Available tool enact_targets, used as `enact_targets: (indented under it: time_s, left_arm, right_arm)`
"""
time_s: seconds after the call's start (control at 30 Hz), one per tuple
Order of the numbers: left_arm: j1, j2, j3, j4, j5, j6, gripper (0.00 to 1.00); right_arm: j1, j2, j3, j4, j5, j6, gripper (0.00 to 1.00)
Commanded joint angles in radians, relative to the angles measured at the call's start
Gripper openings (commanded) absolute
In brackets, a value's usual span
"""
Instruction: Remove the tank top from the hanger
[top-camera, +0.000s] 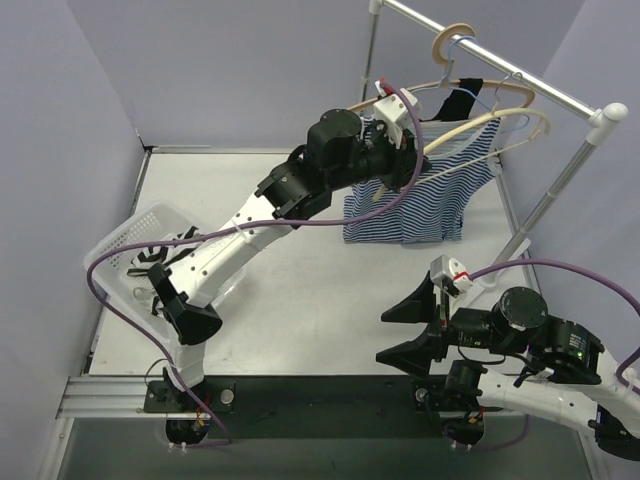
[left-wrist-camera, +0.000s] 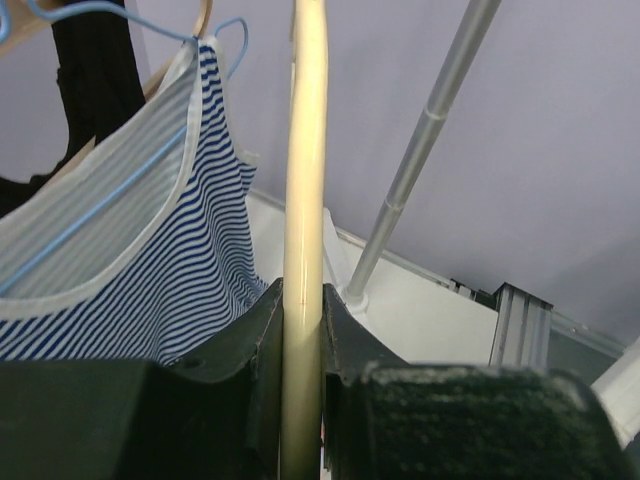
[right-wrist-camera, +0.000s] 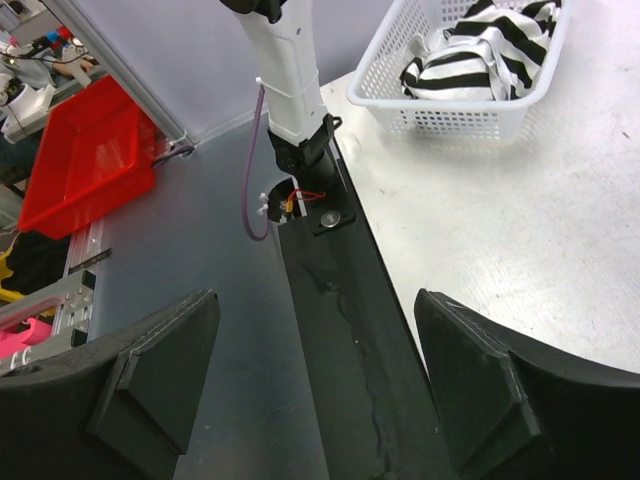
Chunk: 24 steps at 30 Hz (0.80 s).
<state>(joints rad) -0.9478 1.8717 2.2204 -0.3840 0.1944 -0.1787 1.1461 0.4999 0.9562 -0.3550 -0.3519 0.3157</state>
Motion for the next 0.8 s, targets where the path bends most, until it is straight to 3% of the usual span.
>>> enact_targets:
  time_s: [0.0,0.13,0.57,0.67,0.7,0.77]
  left_arm:
    - [-0.005,0.090,0.197,0.050,0.010,-0.022,0.00]
    - [-0.009,0.173,0.329,0.066,-0.013,-0.036,0.00]
    - [-0.016,0.294,0.329,0.169,-0.026,-0.099,0.02]
    - [-0.017,0.294,0.323,0.162,-0.024,-0.107,0.27]
    - [-0.016,0.291,0.320,0.148,-0.024,-0.101,0.43]
    - [-0.016,0.250,0.296,0.099,-0.035,-0.082,0.57]
  right_arm:
    - [0.006,-0.006,0.024,-0.018,-0.002,0.003,0.81]
    - [0.007,-0.023,0.009,-0.053,0.004,0.020,0.80]
    - [0.007,-0.070,0.018,-0.114,0.097,0.006,0.80]
    - [0.007,-0.073,0.024,-0.117,0.122,0.023,0.80]
    - [0.007,-0.073,0.030,-0.118,0.134,0.029,0.80]
    - [0.006,-0.067,0.053,-0.122,0.160,0.054,0.81]
